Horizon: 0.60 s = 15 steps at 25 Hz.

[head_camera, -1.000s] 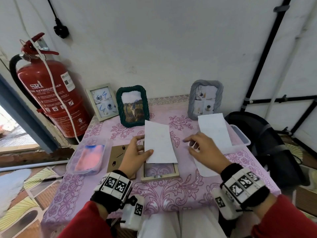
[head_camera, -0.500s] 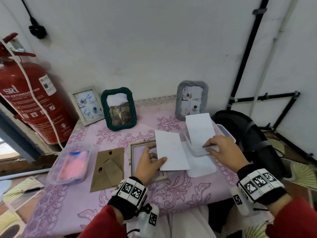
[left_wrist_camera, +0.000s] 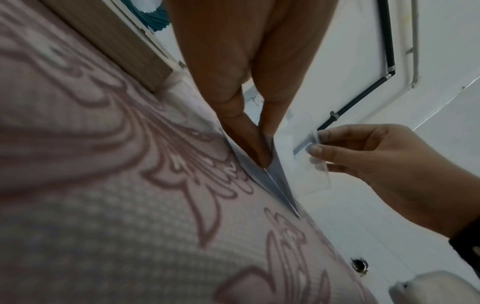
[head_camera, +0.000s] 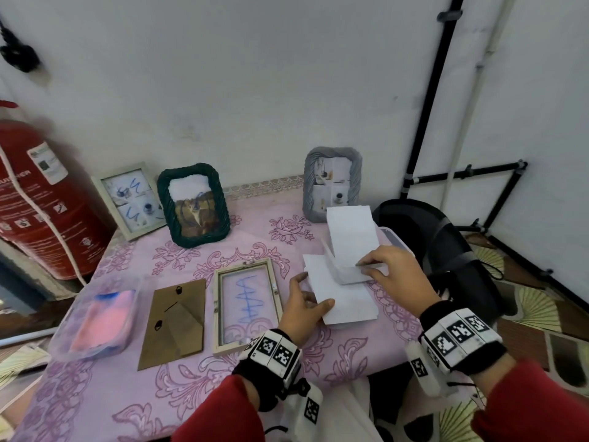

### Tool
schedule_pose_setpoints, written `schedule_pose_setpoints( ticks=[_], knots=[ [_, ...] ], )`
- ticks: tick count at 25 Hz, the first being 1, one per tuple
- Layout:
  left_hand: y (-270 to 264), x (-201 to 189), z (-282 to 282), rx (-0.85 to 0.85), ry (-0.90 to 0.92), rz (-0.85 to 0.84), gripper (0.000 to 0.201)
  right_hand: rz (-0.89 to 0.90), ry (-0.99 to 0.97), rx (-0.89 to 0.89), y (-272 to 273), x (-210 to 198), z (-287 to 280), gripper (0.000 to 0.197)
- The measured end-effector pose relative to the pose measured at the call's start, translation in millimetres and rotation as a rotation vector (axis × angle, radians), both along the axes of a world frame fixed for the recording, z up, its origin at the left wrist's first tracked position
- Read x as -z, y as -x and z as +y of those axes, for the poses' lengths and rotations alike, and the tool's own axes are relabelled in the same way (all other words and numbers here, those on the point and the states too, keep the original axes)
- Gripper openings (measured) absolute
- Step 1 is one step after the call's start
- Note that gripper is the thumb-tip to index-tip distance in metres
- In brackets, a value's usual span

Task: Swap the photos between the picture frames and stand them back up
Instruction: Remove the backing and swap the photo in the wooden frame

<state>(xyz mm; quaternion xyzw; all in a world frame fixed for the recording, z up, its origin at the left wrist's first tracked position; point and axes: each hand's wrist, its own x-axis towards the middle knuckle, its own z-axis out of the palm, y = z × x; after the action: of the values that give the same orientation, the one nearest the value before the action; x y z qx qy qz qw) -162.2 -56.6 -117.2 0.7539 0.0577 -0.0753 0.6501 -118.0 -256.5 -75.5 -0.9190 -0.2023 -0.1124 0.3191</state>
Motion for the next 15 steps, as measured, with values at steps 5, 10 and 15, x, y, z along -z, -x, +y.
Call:
schedule_pose_setpoints(
  ticks=[5,10,15],
  knots=[
    [0,2,0,-0.007,-0.084,0.027,0.076,0.079,0.037,-0.046,2,4,4,0.012],
    [0,-9,9,0.045,-0.317,-0.035,0.049,0.153,0.02,-0.052,2,-3,6,0.013],
    [-13,-35,9,-0.018,-0.35,-0.141,0.024,0.333,0.007,-0.117,1,-17,6,0.028]
  ],
)
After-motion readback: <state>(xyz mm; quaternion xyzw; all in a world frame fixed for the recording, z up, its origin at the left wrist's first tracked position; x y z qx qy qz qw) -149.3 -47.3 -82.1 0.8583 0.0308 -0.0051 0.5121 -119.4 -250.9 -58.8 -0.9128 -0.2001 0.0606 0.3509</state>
